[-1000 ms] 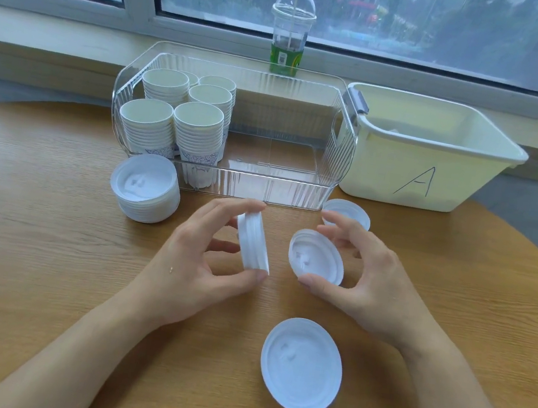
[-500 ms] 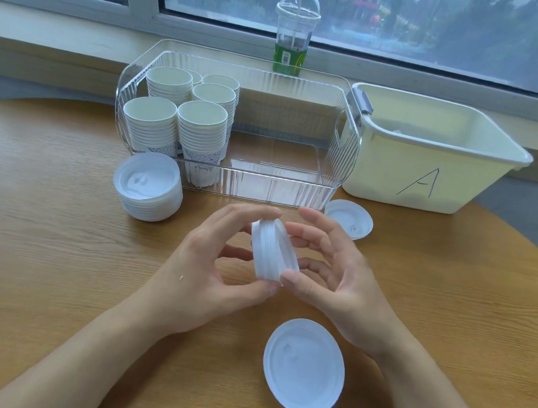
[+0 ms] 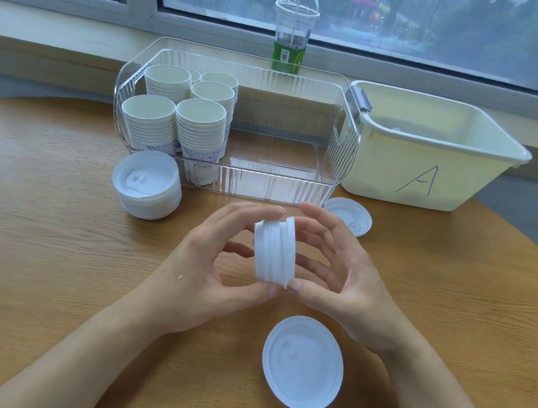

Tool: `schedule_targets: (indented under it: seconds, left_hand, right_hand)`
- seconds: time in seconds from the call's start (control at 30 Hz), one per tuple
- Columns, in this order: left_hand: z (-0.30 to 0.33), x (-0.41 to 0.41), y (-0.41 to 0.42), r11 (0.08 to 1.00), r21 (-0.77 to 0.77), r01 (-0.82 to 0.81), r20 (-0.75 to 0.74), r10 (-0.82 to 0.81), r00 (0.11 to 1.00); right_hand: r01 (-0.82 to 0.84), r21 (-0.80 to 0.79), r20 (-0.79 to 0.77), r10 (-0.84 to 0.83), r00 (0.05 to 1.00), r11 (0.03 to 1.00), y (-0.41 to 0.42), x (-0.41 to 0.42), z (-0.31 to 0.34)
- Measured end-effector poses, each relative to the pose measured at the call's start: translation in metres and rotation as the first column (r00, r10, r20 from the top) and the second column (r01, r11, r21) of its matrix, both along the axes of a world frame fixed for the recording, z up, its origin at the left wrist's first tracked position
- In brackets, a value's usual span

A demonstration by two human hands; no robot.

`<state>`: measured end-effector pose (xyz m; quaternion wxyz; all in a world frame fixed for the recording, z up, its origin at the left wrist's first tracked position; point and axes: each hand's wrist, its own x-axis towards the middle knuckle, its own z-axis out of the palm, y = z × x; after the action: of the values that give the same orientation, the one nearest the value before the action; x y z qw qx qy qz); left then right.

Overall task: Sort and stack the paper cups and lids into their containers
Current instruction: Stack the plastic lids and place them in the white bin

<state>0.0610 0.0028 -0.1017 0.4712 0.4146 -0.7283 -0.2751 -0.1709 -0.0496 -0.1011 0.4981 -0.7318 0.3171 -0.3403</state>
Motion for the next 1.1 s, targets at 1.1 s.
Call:
schedule_targets:
  seconds: [1.1]
  left_hand:
    - [-0.009, 0.004, -0.005, 0.999, 0.027, -0.042, 0.052, 0.041, 0.998]
  right_hand:
    - [-0.161, 0.231, -0.356, 0.238, 0.904, 0.959, -0.005, -0.029, 0.019]
